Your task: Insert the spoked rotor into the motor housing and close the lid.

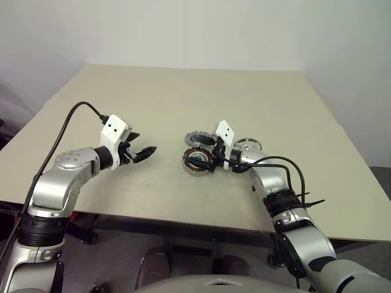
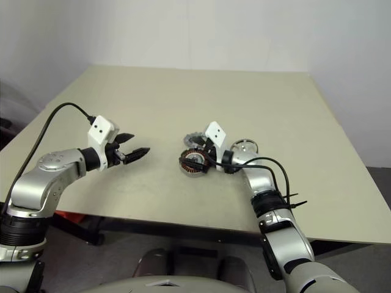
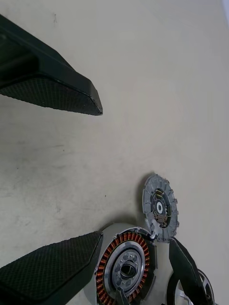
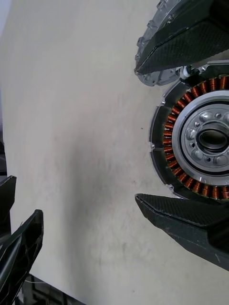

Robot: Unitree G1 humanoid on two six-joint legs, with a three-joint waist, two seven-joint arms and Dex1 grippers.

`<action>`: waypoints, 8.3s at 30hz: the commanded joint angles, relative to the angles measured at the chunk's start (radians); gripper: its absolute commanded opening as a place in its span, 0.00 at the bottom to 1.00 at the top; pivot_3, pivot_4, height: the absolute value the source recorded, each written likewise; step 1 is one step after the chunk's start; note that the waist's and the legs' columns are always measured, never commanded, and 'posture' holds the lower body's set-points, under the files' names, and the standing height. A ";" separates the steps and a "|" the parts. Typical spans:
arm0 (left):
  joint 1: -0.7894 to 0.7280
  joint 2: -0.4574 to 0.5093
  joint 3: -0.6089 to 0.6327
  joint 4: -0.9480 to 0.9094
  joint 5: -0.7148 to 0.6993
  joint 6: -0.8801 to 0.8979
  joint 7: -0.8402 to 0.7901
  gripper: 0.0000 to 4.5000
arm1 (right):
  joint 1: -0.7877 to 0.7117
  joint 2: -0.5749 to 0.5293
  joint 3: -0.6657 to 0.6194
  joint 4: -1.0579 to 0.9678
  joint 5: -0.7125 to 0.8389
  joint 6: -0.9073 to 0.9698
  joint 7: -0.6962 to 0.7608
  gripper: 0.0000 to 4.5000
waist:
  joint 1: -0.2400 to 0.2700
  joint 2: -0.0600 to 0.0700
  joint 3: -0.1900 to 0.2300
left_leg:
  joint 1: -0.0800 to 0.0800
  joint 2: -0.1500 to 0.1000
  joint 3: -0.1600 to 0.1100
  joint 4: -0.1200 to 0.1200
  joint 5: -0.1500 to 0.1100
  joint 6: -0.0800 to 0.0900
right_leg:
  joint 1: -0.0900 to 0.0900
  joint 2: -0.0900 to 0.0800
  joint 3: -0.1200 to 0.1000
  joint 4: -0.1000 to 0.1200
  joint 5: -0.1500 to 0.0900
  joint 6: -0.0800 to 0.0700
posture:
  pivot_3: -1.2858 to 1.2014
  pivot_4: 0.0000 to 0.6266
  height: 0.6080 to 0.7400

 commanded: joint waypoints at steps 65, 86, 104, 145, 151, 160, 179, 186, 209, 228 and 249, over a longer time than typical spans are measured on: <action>0.007 0.011 0.025 -0.030 -0.005 -0.020 0.009 0.91 | -0.053 -0.002 0.001 0.033 -0.031 -0.041 -0.029 0.01 | -0.001 0.000 0.000 | 0.000 0.000 0.000 0.000 0.000 0.000 | -0.001 0.000 0.000 0.000 0.000 0.000 | 0.52 0.00 1.00; 0.009 0.022 0.041 -0.018 0.002 -0.035 0.009 0.91 | -0.049 -0.045 -0.089 -0.079 0.004 0.121 -0.115 0.01 | 0.000 0.000 0.000 | 0.000 0.000 0.000 0.000 0.000 0.000 | -0.001 0.000 0.001 0.000 0.000 0.000 | 0.52 0.00 1.00; 0.008 -0.001 0.065 0.021 -0.010 -0.027 0.046 0.91 | -0.265 -0.327 -0.408 0.041 0.076 0.802 -0.555 0.01 | -0.009 0.001 0.001 | -0.003 -0.001 0.001 -0.001 0.004 -0.007 | -0.008 0.001 0.002 0.003 0.000 0.000 | 0.52 0.00 1.00; 0.023 0.012 0.030 0.019 0.014 -0.034 0.035 0.91 | -0.063 -0.287 -0.601 -0.064 0.437 1.342 -0.383 0.56 | 0.023 0.001 0.000 | -0.003 -0.001 0.001 0.000 0.004 -0.007 | -0.008 0.001 0.002 0.004 0.000 -0.001 | 0.52 0.00 1.00; 0.024 0.018 0.032 0.017 0.016 -0.033 0.035 0.91 | -0.059 -0.255 -0.607 -0.064 0.434 1.327 -0.415 0.16 | 0.029 0.002 0.000 | -0.003 0.000 0.001 0.000 0.005 -0.007 | -0.007 0.001 0.002 0.004 0.000 -0.001 | 0.52 0.00 1.00; 0.021 0.021 0.028 0.020 0.017 -0.034 0.031 0.91 | -0.095 -0.221 -0.667 -0.110 0.551 1.389 -0.391 0.08 | 0.033 0.002 0.000 | 0.000 0.000 0.001 0.000 0.005 -0.008 | -0.004 0.001 0.002 0.004 0.000 -0.001 | 0.52 0.00 1.00; 0.029 0.036 0.014 0.010 0.028 -0.039 0.021 0.91 | -0.090 0.103 -0.708 -0.234 0.740 1.628 -0.529 0.08 | 0.034 0.002 0.000 | -0.003 0.000 0.001 -0.002 0.006 -0.010 | -0.008 0.001 0.002 0.004 0.000 -0.001 | 0.52 0.00 1.00; 0.039 0.049 0.023 -0.001 0.027 -0.031 0.015 0.91 | -0.053 0.133 -0.693 -0.211 0.738 1.619 -0.553 0.08 | 0.034 0.002 0.000 | -0.003 0.000 0.000 -0.003 0.007 -0.011 | -0.009 0.001 0.002 0.004 0.000 0.000 | 0.52 0.00 1.00; 0.040 0.059 0.028 -0.005 0.028 -0.031 0.021 0.91 | -0.033 0.052 -0.579 0.002 0.658 1.413 -0.415 0.08 | 0.032 0.001 0.000 | 0.001 0.000 0.000 -0.004 0.009 -0.016 | -0.006 0.001 0.002 0.004 -0.002 0.003 | 0.52 0.00 1.00; 0.036 0.056 0.029 -0.002 0.026 -0.029 0.026 0.91 | 0.047 0.030 -0.561 -0.246 0.763 1.493 -0.346 0.81 | 0.034 0.001 -0.001 | 0.000 0.000 0.000 -0.005 0.009 -0.016 | -0.007 0.001 0.002 0.004 -0.001 0.002 | 0.52 0.00 1.00; 0.022 0.052 0.017 0.014 0.030 -0.037 0.022 0.91 | 0.104 -0.081 -0.519 -0.382 0.782 1.482 -0.325 0.81 | 0.035 0.001 -0.001 | -0.001 0.000 0.000 -0.005 0.009 -0.016 | -0.008 0.001 0.002 0.004 -0.002 0.004 | 0.52 0.00 1.00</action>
